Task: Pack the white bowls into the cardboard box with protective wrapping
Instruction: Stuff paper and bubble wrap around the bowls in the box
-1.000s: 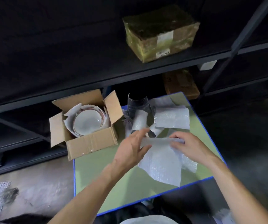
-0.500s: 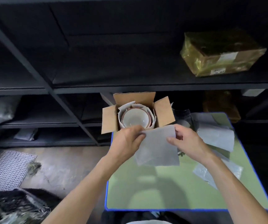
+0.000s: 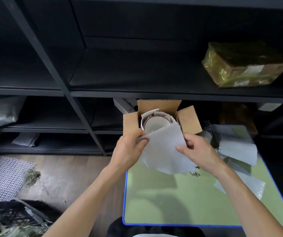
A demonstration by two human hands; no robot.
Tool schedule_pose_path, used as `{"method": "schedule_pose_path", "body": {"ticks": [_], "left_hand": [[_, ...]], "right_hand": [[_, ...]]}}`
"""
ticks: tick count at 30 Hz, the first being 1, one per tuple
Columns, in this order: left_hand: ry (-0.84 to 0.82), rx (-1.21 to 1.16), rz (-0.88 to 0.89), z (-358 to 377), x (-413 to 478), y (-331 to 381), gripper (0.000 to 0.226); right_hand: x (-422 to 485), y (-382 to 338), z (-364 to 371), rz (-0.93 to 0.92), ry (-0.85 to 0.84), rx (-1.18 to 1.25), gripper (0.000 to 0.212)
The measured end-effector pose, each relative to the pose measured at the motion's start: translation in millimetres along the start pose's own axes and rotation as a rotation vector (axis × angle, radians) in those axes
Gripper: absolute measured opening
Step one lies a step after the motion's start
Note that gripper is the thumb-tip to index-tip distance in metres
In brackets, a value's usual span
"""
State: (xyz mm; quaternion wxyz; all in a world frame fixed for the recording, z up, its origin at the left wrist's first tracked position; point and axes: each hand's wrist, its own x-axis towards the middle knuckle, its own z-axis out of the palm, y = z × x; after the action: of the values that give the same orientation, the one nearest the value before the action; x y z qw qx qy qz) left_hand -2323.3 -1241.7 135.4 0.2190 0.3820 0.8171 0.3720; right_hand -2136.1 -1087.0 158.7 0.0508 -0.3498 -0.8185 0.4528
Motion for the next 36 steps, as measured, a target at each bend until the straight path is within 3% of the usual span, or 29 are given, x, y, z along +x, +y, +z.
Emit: {"method": "schedule_pose_path", "body": {"ticks": [5, 13, 21, 28, 36], "left_hand": [[0.073, -0.025, -0.001, -15.2, 11.4, 6.1, 0.007], [0.128, -0.068, 0.027, -30.5, 14.2, 16.7, 0.013], [0.169, 0.053, -0.011, -38.9, 25.6, 23.5, 0.039], [0.037, 0.062, -0.045, -20.6, 19.4, 6.6, 0.042], [-0.032, 0.007, -0.072, 3.1, 21.2, 5.8, 0.059]], "right_hand": [[18.0, -20.4, -11.1, -0.056, 0.092, -0.137, 0.004], [63.6, -90.2, -18.5, -0.409, 0.315, -0.353, 0.02], [115.6, -137.8, 3.1, -0.71, 0.196, -0.591, 0.027], [135.6, -134.3, 3.6, -0.636, 0.018, -0.731, 0.034], [130.9, -115.2, -12.1, -0.623, 0.01, -0.804, 0.031]]}}
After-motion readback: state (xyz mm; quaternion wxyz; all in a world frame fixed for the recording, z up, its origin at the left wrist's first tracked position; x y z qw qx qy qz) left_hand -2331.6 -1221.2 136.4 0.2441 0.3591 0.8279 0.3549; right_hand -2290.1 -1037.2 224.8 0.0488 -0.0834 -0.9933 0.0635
